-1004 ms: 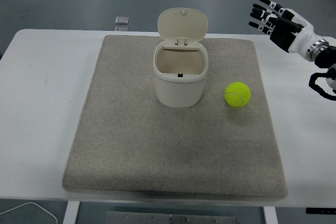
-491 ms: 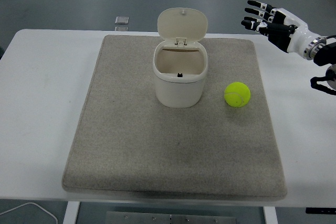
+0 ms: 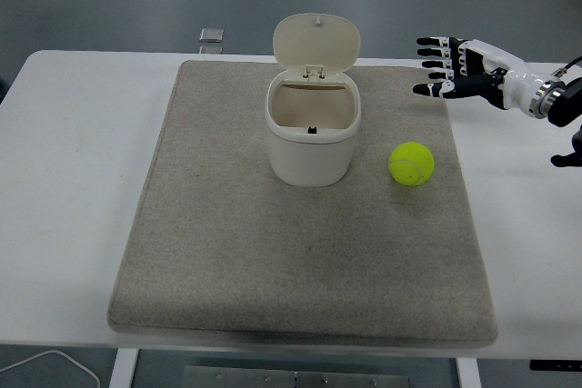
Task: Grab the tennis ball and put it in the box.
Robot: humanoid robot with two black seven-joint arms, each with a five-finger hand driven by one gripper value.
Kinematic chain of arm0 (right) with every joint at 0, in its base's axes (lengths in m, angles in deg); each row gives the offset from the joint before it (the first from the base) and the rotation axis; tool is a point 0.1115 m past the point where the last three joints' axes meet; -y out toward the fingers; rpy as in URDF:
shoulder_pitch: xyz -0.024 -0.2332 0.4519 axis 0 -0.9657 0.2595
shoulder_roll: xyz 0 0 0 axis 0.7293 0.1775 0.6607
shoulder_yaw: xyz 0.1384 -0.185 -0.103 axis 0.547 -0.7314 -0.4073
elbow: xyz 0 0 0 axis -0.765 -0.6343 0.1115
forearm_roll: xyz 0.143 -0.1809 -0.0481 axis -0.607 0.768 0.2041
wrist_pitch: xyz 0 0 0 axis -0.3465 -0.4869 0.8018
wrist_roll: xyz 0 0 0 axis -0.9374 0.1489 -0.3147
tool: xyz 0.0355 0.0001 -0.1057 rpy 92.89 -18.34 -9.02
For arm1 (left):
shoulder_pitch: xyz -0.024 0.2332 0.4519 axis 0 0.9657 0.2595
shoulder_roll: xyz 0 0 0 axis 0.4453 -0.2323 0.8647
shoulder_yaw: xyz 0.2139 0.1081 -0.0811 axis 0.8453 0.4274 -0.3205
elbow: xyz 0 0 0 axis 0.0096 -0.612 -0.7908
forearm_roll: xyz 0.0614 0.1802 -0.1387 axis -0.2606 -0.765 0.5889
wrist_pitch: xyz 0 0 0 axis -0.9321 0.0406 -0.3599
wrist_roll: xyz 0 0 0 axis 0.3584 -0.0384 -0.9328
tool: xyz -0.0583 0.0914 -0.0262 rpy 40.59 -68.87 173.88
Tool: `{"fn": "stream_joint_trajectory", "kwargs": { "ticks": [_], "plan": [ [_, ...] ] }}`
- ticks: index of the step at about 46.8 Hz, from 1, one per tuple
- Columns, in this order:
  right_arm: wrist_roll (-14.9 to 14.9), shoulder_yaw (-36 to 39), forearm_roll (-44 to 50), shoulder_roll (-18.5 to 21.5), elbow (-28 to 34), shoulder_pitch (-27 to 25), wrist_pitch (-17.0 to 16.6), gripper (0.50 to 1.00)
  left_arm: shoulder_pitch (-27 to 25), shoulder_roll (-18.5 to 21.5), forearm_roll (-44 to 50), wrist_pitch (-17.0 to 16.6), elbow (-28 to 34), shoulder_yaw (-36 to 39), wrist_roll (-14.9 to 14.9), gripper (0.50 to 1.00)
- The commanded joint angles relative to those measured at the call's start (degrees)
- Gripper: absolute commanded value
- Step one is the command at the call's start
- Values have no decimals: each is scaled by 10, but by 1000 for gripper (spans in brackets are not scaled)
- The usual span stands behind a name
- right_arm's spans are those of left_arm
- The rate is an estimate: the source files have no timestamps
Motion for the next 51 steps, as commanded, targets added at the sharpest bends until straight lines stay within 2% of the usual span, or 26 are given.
{"fn": "stream_joint_trajectory", "kwargs": {
  "ticks": [1, 11, 21, 28, 32, 39, 51],
  "plan": [
    [-8, 0, 48, -9, 0, 2, -11, 932, 0, 0, 0, 0, 0, 0, 0, 990],
    [-29, -2, 172, -18, 0, 15, -24, 932, 0, 0, 0, 0, 0, 0, 0, 992],
    [-57, 0, 260, -28, -7, 17, -70, 932, 0, 0, 0, 0, 0, 0, 0, 992],
    [-80, -1, 294, -58, -39, 27, -98, 932, 1, 0, 0, 0, 0, 0, 0, 992],
    [-90, -2, 311, -61, -47, 28, -107, 932, 0, 0, 0, 0, 0, 0, 0, 992],
    [-121, -18, 343, -61, -47, 24, -106, 932, 0, 0, 0, 0, 0, 0, 0, 992],
    [-124, -21, 358, -62, -70, 20, -90, 930, 0, 0, 0, 0, 0, 0, 0, 992]
  ]
}}
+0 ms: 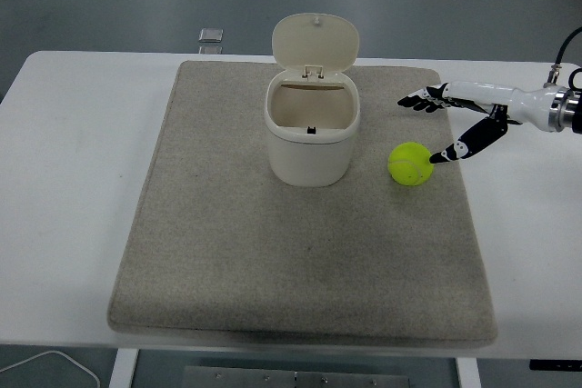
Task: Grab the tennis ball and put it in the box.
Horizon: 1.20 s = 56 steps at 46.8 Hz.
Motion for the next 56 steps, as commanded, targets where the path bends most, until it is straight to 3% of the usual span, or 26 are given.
{"fn": "stream_joint_trajectory", "kwargs": {
  "ticks": [1, 46, 56],
  "plan": [
    [0, 0, 6, 0, -1, -5, 5, 932, 0, 0, 0, 0, 0, 0, 0, 992],
    [0, -9, 62, 26, 9, -53, 80, 924, 0, 0, 0, 0, 0, 0, 0, 992],
    [1, -9, 62, 39, 10, -59, 85, 881, 0, 0, 0, 0, 0, 0, 0, 992]
  ]
}}
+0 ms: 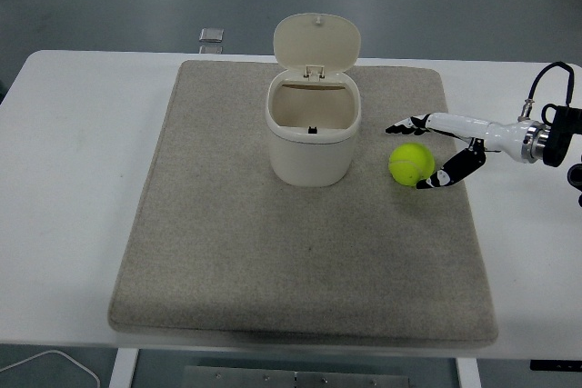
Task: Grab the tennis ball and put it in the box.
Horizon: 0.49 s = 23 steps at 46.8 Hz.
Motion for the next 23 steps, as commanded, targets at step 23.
{"fn": "stream_joint_trajectory", "kwargs": {
  "ticks": [23],
  "plan": [
    [0, -1, 17, 8, 12, -9, 5, 776, 0, 0, 0, 0, 0, 0, 0, 992]
  ]
}}
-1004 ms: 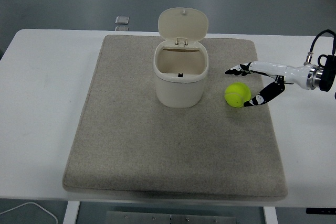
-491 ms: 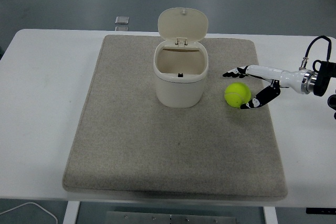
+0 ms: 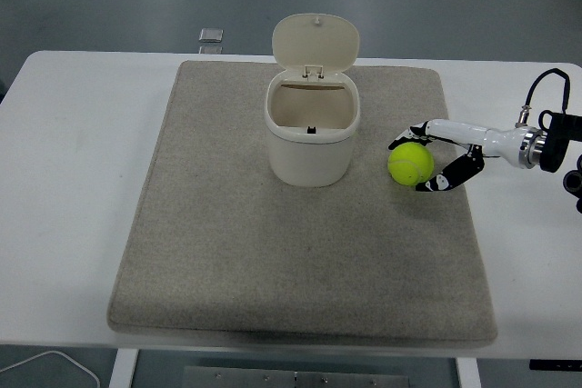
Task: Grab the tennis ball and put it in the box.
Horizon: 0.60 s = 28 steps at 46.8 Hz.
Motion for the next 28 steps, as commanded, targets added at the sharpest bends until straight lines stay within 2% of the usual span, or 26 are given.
{"fn": "stream_joint_trajectory", "kwargs": {
  "ticks": [1, 8, 13, 16, 22, 28],
  "plan": [
    [0, 1, 1, 0, 0, 1, -1, 762, 0, 0, 0, 0, 0, 0, 0, 992],
    [0, 1, 4, 1, 0, 2, -1, 695, 0, 0, 0, 0, 0, 0, 0, 992],
    [-2, 1, 4, 2, 0, 2, -1, 682, 0, 0, 0, 0, 0, 0, 0, 992],
    [-3, 1, 4, 3, 0, 3, -2, 642, 0, 0, 0, 0, 0, 0, 0, 992],
    [-14, 2, 3, 0, -1, 6, -4, 505, 0, 0, 0, 0, 0, 0, 0, 992],
    [-35, 4, -3, -10, -6, 18, -7, 500, 0, 0, 0, 0, 0, 0, 0, 992]
  ]
}}
